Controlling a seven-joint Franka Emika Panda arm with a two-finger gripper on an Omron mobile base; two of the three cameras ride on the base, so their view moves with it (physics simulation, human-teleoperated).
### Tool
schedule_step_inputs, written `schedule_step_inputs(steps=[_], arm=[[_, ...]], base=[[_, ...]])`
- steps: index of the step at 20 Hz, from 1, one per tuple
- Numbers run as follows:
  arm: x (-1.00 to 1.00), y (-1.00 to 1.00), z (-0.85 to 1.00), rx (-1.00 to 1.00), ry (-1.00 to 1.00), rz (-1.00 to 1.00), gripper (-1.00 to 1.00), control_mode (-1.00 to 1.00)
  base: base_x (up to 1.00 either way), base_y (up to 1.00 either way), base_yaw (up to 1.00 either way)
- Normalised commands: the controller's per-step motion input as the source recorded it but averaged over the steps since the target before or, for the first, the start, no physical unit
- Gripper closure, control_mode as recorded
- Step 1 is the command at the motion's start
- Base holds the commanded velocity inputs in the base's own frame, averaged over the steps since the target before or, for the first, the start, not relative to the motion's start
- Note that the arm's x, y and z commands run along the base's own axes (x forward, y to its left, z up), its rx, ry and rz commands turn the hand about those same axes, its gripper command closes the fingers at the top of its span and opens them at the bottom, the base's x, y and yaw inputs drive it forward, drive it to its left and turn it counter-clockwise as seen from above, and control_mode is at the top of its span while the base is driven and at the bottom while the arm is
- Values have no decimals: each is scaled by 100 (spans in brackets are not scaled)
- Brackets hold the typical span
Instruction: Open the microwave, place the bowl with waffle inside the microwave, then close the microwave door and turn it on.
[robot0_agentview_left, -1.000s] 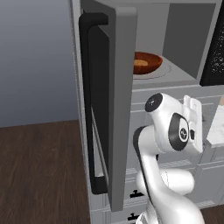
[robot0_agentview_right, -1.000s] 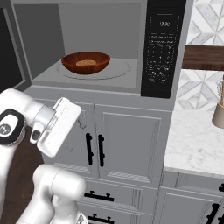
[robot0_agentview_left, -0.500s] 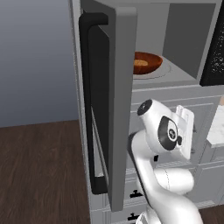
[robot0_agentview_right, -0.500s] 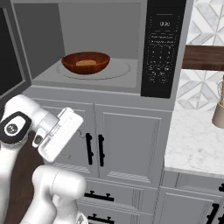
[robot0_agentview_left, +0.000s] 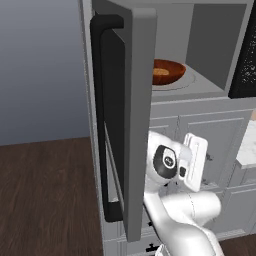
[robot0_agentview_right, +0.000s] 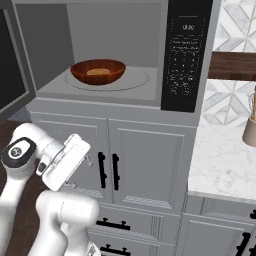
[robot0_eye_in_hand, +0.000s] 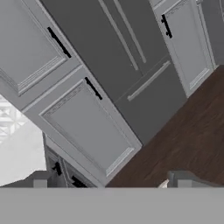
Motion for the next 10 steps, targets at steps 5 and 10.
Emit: schedule_step_inputs(steps=[5,10], arm=[[0,38,-49,-29,3,-3,-100,-100],[0,67,-20,-24,0,0,-100,-100]], base=[[0,0,0],[0,0,0]])
